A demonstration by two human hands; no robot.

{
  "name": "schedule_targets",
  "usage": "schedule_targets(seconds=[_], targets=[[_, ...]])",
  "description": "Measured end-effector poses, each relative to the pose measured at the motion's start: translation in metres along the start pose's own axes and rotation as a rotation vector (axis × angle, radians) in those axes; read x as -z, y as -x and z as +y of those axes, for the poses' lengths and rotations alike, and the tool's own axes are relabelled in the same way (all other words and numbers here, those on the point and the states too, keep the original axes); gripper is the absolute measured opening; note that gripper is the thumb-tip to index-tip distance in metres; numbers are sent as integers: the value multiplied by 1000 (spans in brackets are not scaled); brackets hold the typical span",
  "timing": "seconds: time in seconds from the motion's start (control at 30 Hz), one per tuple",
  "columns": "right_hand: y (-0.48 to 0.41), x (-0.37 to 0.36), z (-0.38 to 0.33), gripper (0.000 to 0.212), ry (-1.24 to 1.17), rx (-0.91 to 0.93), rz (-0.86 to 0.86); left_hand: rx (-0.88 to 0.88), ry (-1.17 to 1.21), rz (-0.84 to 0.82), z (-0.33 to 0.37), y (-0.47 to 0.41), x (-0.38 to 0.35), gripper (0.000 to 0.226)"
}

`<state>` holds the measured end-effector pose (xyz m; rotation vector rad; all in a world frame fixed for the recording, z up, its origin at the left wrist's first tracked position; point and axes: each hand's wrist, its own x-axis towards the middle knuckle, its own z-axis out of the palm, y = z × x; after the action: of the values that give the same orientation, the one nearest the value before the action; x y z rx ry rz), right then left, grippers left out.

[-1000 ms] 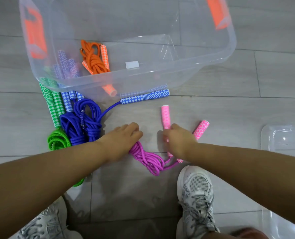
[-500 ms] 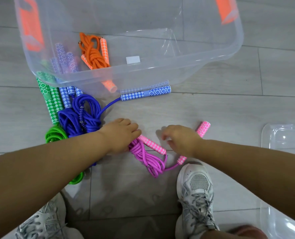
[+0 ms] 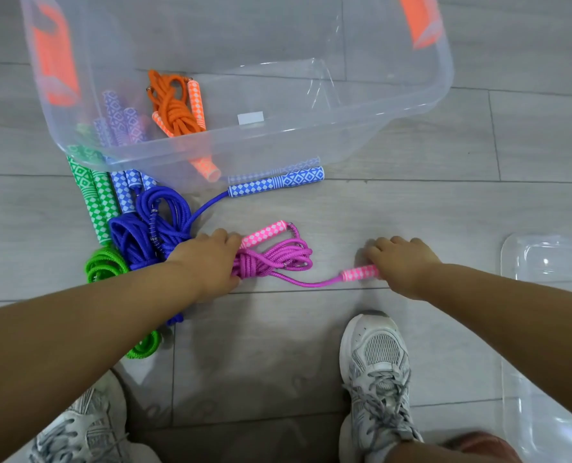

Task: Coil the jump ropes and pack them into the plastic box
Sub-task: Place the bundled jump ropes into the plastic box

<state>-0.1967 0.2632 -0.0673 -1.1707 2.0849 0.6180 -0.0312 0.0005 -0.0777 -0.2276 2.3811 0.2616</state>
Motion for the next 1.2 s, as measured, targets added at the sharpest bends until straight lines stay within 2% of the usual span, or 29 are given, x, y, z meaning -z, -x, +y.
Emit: schedule_targets(seconds=[0.17,0.3,0.47,0.57,0.6,0.63,0.7,0.77,0.87,0.93,1.07,1.2], targets=[[-10,3,-1,31,-477,-284,14,117,147,-16,9,0,-1,67],[-18,7,-14,12,-704,-332,47,193,321,1,21,-3,3,60],[-29,21,-41,23,-942,-318,59,232,596,-18,33,-8,3,59],[-33,32,-60,7,-951,-206,63,219,733,-16,38,-11,0,46],[-35,35,-67,5,-952,-177,45,218,782,-24,39,-12,0,38],[-37,39,-75,12,-956,-168,8,216,822,-34,39,-13,0,29],[-43,42,-87,53,-970,-184,-47,211,886,-51,37,-16,1,12],[-47,43,-95,88,-1001,-267,-47,211,978,-90,33,-19,3,11],[-44,42,-104,109,-851,-333,-9,213,1078,-165,29,-18,8,22],[-46,40,-109,109,-771,-337,33,216,1108,-191,27,-18,8,27],[-42,39,-113,86,-698,-266,6,255,1133,-157,20,-20,7,22],[-32,34,-119,80,-453,-210,87,305,1280,-150,19,-20,3,16]])
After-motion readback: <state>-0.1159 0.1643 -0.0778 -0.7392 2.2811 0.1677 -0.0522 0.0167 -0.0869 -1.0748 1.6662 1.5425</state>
